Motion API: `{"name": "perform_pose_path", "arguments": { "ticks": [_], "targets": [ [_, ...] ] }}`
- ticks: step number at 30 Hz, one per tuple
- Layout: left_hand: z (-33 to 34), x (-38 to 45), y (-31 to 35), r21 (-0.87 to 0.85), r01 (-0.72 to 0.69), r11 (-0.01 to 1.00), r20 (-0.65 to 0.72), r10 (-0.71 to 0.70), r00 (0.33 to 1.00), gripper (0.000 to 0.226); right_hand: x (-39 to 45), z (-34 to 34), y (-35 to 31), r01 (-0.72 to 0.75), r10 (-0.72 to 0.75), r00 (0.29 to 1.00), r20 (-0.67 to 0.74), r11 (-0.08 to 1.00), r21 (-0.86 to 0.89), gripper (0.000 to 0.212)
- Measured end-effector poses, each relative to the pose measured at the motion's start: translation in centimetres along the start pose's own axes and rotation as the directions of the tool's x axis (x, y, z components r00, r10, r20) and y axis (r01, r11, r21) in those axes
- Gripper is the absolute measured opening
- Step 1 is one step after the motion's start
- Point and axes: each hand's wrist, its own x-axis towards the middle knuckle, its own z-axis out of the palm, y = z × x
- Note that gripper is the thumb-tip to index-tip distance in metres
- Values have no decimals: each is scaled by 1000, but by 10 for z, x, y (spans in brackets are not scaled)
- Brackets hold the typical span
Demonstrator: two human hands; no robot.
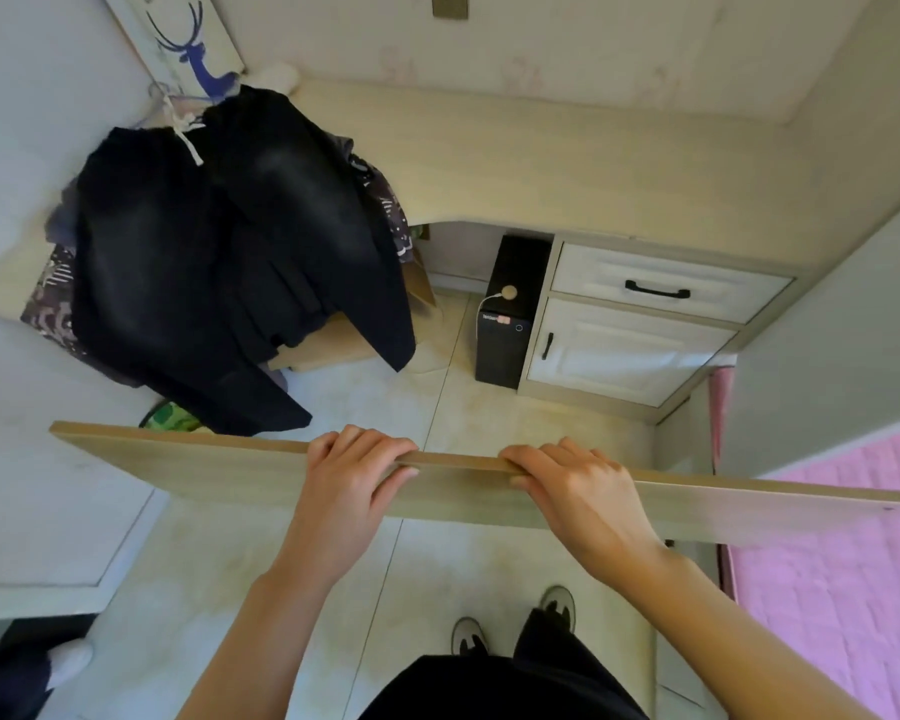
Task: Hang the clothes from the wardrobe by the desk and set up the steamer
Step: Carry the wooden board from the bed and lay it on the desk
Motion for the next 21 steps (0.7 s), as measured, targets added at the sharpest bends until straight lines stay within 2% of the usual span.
{"name": "perform_pose_path", "arguments": {
  "ticks": [10, 21],
  "targets": [
    [-12, 102, -32, 41, -65, 997, -78, 68, 995, 27, 95, -6, 32, -19, 20, 993, -113, 1000, 6, 27],
    [8, 257, -42, 73, -88, 993, -159, 99, 982, 49, 218, -20, 129, -17, 21, 987, -162, 1000, 26, 28]
  ]
}}
